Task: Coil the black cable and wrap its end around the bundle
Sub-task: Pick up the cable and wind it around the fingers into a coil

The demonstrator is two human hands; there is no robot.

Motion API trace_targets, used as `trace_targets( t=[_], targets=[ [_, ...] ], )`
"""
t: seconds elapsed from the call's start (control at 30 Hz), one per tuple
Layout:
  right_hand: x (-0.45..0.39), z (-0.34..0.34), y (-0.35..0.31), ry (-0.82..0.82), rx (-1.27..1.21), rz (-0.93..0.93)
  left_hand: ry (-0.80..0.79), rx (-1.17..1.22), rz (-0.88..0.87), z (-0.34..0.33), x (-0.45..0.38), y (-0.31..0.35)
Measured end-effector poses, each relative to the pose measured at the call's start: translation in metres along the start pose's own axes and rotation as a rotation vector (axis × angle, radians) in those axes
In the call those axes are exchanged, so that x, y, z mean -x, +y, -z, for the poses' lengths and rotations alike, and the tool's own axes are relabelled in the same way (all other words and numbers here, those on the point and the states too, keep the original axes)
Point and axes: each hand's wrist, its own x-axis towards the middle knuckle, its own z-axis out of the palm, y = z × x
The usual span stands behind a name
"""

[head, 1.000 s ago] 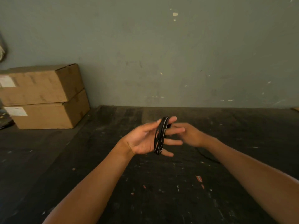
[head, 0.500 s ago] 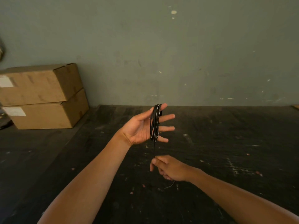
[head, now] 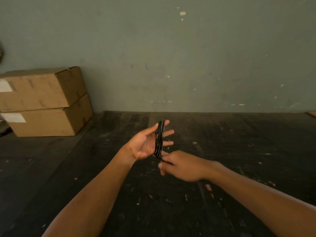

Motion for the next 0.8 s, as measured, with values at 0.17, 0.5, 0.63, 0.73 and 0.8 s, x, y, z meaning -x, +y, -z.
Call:
trace_targets(
  t=[0.17,0.5,0.63,0.73,0.8],
  targets=[
    [0.000,0.051,-0.003,0.077,0.166,-0.003,-0.055,-0.036,0.043,0.004,0.003,-0.004],
    [0.001,0.118,0.010,0.221,0.215,-0.017,-0.159,-0.204,0.208,0.003,0.013,-0.012],
    [-0.001,0.117,0.023,0.260,0.131,0.025,-0.225,-0.211,0.248,-0.004,0.015,-0.009],
    [-0.002,0.113,0.030,0.309,0.107,0.056,-0.237,-0.179,0.258,-0.005,0.019,-0.010],
    [-0.002,0.110,0.034,0.349,0.077,0.065,-0.281,-0.115,0.247,-0.007,0.021,-0.013]
  ],
)
